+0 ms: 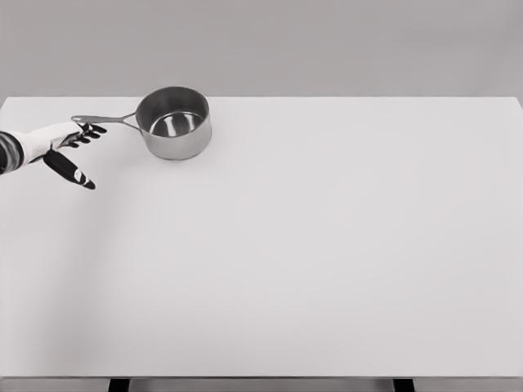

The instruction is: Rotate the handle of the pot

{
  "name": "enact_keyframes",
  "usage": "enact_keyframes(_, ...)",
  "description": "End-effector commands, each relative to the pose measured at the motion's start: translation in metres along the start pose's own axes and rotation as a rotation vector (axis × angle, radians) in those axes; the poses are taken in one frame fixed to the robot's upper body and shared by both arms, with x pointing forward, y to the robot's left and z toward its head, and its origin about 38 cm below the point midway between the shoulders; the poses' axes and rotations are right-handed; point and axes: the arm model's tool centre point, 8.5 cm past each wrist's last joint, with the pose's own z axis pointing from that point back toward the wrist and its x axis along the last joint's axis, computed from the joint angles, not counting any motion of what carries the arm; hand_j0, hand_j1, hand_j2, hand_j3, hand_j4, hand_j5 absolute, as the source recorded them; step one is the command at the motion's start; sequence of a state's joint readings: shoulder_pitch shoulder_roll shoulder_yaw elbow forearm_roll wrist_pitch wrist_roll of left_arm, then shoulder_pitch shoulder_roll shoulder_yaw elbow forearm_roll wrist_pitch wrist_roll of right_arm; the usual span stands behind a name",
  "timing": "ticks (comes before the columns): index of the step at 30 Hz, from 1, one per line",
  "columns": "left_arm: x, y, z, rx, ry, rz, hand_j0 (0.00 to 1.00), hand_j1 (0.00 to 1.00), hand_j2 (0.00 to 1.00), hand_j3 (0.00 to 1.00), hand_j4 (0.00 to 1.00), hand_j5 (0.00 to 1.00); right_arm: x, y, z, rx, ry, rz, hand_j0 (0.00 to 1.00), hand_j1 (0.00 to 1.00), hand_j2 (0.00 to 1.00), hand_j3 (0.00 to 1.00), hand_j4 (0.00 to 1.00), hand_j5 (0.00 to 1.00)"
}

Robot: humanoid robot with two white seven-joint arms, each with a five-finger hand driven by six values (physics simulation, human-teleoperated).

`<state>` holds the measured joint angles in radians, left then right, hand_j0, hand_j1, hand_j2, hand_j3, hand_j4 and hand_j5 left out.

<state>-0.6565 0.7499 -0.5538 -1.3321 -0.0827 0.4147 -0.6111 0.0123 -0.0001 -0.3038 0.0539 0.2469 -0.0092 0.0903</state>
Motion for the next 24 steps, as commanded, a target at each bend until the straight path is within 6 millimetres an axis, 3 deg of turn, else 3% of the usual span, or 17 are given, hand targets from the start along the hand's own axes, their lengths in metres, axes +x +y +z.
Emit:
enact_keyframes(1, 0.005, 0.001, 0.003, 0.003, -0.018, -0.008, 1.0, 1.0, 1.0, 1.0, 1.0, 1.0, 0.0, 0.0, 0.0, 0.0, 0.0, 0.0, 1.0, 1.0, 1.0, 1.0, 1.0, 1.0)
enact_keyframes(3, 0.022, -0.003, 0.008, 0.003, -0.068, -0.037, 1.0, 1.0, 1.0, 1.0, 1.0, 1.0, 0.0, 0.0, 0.0, 0.0, 0.0, 0.0, 1.0, 1.0, 1.0, 1.0, 1.0, 1.0)
enact_keyframes(5, 0.023, -0.01, 0.01, -0.015, -0.101, -0.043, 1.0, 1.0, 1.0, 1.0, 1.0, 1.0, 0.0, 0.0, 0.0, 0.0, 0.0, 0.0, 1.0, 1.0, 1.0, 1.0, 1.0, 1.0)
enact_keyframes(14, -0.002, -0.013, 0.041, 0.001, -0.166, -0.048, 1.0, 1.0, 1.0, 1.0, 1.0, 1.0, 0.0, 0.0, 0.0, 0.0, 0.0, 0.0, 1.0, 1.0, 1.0, 1.0, 1.0, 1.0)
enact_keyframes(16, 0.012, -0.006, 0.062, 0.032, -0.336, -0.069, 1.0, 1.0, 1.0, 1.0, 1.0, 1.0, 0.0, 0.0, 0.0, 0.0, 0.0, 0.0, 1.0, 1.0, 1.0, 1.0, 1.0, 1.0)
enact_keyframes(17, 0.011, 0.003, 0.088, 0.073, -0.439, -0.107, 1.0, 1.0, 1.0, 1.0, 1.0, 1.0, 0.0, 0.0, 0.0, 0.0, 0.0, -0.001, 1.0, 1.0, 1.0, 1.0, 1.0, 1.0)
enact_keyframes(20, 0.016, 0.007, 0.134, 0.182, -0.713, -0.182, 1.0, 1.0, 1.0, 1.0, 1.0, 1.0, 0.0, 0.0, 0.0, 0.001, 0.001, 0.0, 1.0, 1.0, 1.0, 1.0, 1.0, 1.0)
enact_keyframes(23, 0.034, 0.006, 0.167, 0.32, -1.056, -0.29, 1.0, 1.0, 1.0, 1.0, 1.0, 1.0, 0.0, 0.0, 0.0, 0.0, 0.0, 0.0, 1.0, 1.0, 1.0, 1.0, 1.0, 1.0)
enact_keyframes(24, 0.033, 0.006, 0.169, 0.34, -1.074, -0.291, 1.0, 1.0, 1.0, 1.0, 1.0, 1.0, 0.0, 0.0, 0.0, 0.0, 0.0, 0.0, 1.0, 1.0, 1.0, 1.0, 1.0, 1.0)
